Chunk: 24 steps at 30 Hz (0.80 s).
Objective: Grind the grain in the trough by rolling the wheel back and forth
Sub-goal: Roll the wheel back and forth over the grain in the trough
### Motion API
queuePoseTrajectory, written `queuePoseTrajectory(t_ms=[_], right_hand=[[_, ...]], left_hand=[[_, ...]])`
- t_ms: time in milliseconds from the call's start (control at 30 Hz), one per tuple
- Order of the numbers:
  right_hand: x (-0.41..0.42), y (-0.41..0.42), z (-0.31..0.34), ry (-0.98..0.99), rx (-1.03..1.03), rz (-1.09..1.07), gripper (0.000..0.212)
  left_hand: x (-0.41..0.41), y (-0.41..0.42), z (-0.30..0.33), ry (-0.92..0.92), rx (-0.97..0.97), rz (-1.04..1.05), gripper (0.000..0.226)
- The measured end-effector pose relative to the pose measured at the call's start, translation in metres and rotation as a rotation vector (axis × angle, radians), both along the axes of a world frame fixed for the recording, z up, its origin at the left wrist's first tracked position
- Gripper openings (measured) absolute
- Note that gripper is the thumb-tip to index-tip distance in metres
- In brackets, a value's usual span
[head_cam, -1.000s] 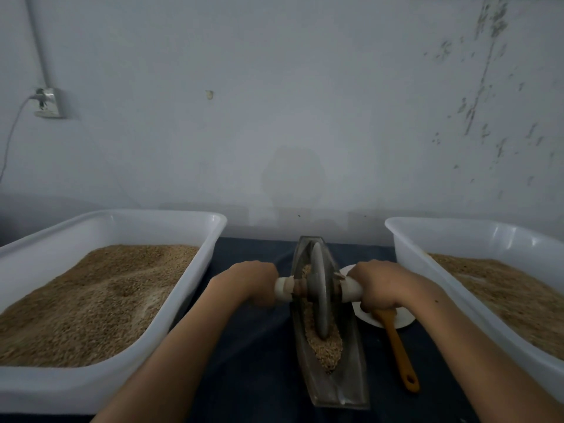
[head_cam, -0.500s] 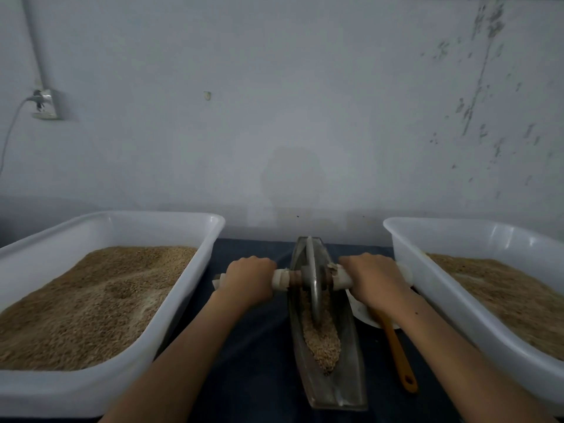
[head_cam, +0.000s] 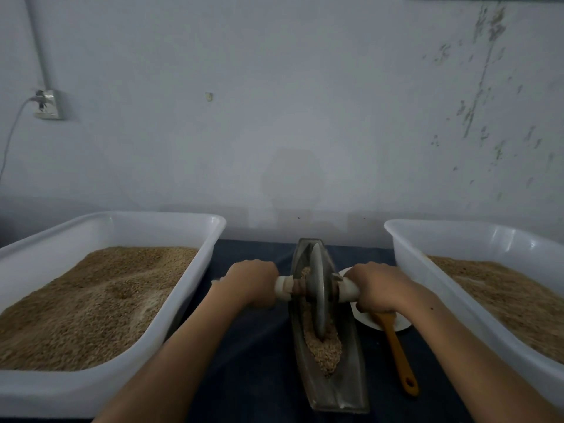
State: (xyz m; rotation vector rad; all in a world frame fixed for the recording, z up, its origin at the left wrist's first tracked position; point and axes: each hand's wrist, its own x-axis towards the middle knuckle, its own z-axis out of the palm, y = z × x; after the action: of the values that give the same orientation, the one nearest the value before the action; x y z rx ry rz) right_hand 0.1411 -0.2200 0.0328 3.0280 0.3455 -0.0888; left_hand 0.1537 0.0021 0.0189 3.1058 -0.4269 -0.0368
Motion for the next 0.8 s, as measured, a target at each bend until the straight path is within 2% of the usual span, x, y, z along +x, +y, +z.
queuePoseTrajectory(t_ms=[100, 200, 333, 400, 500, 600, 667, 800], right_hand=[[0.004, 0.0, -0.008, -0.181, 0.042, 0.01, 0.018], [0.004, 0.002, -0.014, -0.351, 0.072, 0.011, 0.018], [0.003, 0.004, -0.015, -0.384, 0.058, 0.023, 0.018], [0.001, 0.004, -0.011, -0.335, 0.033, 0.027, 0.02], [-0.002, 0.004, -0.002, -0.185, -0.025, 0.042, 0.028], [-0.006, 0.004, 0.007, -0.053, -0.073, 0.056, 0.033], [-0.007, 0.005, 0.009, -0.035, -0.093, 0.065, 0.034], [-0.005, 0.005, 0.006, -0.037, -0.09, 0.062, 0.036]], left_hand=[[0.001, 0.0, -0.005, -0.165, -0.016, -0.012, 0.017], [0.002, -0.001, -0.01, -0.285, -0.044, -0.003, 0.013], [0.002, 0.0, -0.012, -0.312, -0.06, 0.012, 0.01], [0.003, 0.0, -0.011, -0.249, -0.041, 0.017, 0.016], [0.003, 0.002, -0.006, -0.048, -0.015, 0.021, 0.025], [0.002, 0.005, 0.0, 0.174, -0.047, 0.001, 0.019], [0.001, 0.005, 0.002, 0.277, -0.087, -0.009, 0.016], [-0.001, 0.004, 0.003, 0.293, -0.097, -0.015, 0.007]])
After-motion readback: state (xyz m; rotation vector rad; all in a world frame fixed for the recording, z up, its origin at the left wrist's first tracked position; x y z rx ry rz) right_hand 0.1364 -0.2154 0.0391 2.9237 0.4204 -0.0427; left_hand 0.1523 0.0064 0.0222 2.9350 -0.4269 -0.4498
